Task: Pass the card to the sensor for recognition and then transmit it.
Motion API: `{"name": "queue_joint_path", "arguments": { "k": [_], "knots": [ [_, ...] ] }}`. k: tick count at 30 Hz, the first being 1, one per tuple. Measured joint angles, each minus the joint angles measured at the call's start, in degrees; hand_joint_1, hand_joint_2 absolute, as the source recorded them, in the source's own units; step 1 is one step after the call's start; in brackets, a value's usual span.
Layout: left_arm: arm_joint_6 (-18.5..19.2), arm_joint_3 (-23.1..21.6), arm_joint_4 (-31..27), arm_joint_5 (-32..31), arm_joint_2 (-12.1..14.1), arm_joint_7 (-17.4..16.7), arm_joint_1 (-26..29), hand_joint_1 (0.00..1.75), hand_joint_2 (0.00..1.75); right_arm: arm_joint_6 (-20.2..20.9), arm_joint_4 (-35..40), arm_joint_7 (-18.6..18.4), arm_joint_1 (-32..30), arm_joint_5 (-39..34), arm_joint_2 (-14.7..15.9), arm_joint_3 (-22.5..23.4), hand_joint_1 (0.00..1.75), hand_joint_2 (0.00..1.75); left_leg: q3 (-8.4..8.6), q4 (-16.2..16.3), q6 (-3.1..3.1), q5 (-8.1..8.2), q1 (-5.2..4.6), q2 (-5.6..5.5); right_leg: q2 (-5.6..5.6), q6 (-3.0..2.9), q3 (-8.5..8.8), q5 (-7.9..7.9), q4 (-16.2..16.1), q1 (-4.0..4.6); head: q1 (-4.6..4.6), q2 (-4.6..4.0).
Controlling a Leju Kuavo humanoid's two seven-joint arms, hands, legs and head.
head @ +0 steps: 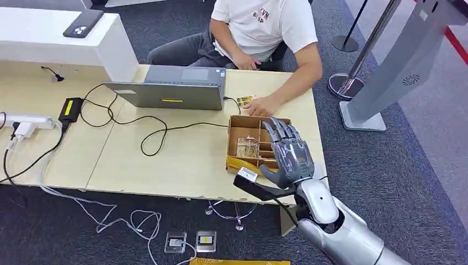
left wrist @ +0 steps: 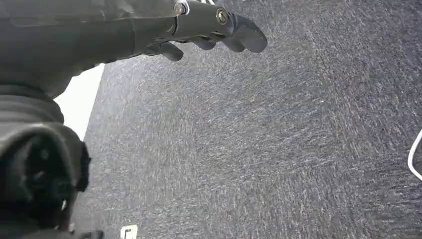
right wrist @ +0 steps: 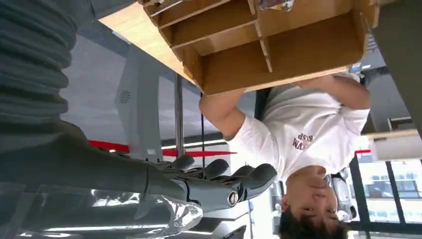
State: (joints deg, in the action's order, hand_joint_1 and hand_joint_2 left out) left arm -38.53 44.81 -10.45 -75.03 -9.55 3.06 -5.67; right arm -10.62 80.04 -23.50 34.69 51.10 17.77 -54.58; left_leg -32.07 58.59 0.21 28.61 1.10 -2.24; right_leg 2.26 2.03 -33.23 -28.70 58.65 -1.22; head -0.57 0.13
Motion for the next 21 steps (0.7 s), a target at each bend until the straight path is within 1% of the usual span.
{"name": "queue_joint_path", "arguments": {
  "k": [9,12,15,21],
  "knots": [
    [0.0,-0.2,0.0,0.02,0.0,0.0,0.0,0.0,0.0,0.0,-1.64,0.02,0.08,0.04,-0.26,-0.57,0.0,1.75,0.01,0.0,0.0,0.0,0.0,0.0,0.0,0.0,0.0,0.0,0.0,0.0,0.0,0.0],
    [0.0,-0.24,0.0,0.02,0.0,0.0,0.0,0.0,0.0,0.61,-2.32,-0.88,0.18,2.78,-0.37,-0.9,0.0,1.75,0.0,0.0,0.0,0.0,0.0,0.0,0.0,0.0,0.0,0.0,0.0,0.0,0.0,0.0],
    [0.0,-0.33,0.0,0.43,0.0,0.0,-0.01,0.0,0.0,0.17,-4.67,-0.81,0.26,5.14,-1.26,-1.36,0.0,1.75,0.0,0.0,0.0,0.0,0.0,0.01,0.0,0.0,0.0,0.0,0.0,0.0,0.0,0.0],
    [0.0,-0.37,0.0,0.68,0.0,0.0,-0.01,0.0,0.0,-0.02,-7.28,-0.57,0.33,5.4,-2.32,-1.38,0.0,1.75,0.0,0.0,0.0,0.0,0.0,0.0,0.0,0.0,0.0,0.0,0.0,0.0,0.0,0.0]
  ]
}}
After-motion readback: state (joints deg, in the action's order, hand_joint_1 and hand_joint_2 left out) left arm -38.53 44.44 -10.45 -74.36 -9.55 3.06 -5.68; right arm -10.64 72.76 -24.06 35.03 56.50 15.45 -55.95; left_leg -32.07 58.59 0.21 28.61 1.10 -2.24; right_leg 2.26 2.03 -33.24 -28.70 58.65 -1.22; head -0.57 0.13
